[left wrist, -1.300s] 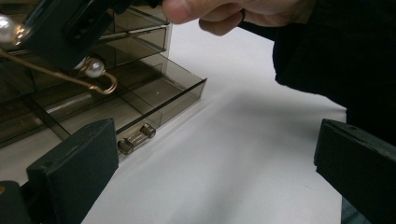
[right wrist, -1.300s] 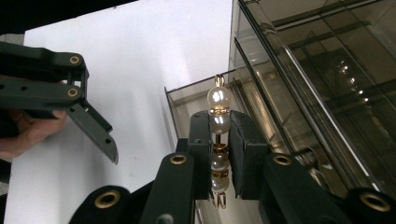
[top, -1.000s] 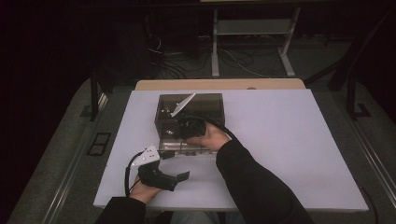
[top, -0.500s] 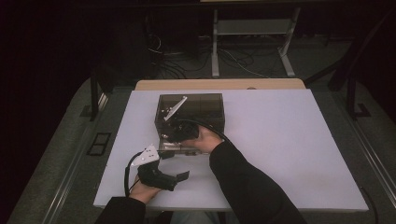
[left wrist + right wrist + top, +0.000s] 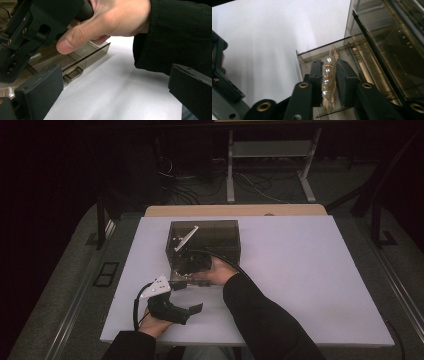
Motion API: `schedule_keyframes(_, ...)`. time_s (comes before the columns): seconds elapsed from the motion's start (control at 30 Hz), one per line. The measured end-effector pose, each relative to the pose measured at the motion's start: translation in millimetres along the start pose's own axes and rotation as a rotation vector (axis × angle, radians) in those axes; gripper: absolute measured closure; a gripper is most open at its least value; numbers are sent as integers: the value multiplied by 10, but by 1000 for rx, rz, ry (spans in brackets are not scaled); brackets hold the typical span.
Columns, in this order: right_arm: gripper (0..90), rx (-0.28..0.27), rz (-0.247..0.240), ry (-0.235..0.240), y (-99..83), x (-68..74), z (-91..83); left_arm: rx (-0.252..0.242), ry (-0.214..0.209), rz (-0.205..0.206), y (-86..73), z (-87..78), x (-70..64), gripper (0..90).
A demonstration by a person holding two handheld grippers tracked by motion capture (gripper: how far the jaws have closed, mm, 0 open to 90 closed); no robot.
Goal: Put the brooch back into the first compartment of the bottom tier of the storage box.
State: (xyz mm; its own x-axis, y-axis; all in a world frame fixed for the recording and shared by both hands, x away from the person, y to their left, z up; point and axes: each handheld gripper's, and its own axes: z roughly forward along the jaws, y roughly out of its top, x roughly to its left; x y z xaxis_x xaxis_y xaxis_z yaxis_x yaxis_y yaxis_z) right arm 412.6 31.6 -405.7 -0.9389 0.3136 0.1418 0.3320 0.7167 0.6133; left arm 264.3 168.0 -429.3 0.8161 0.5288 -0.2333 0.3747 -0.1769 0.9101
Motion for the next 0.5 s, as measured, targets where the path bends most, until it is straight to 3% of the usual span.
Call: schedule_keyframes(0.5, 575, -15, -28, 28, 4, 95, -192, 2, -12, 6, 1, 4, -9, 0)
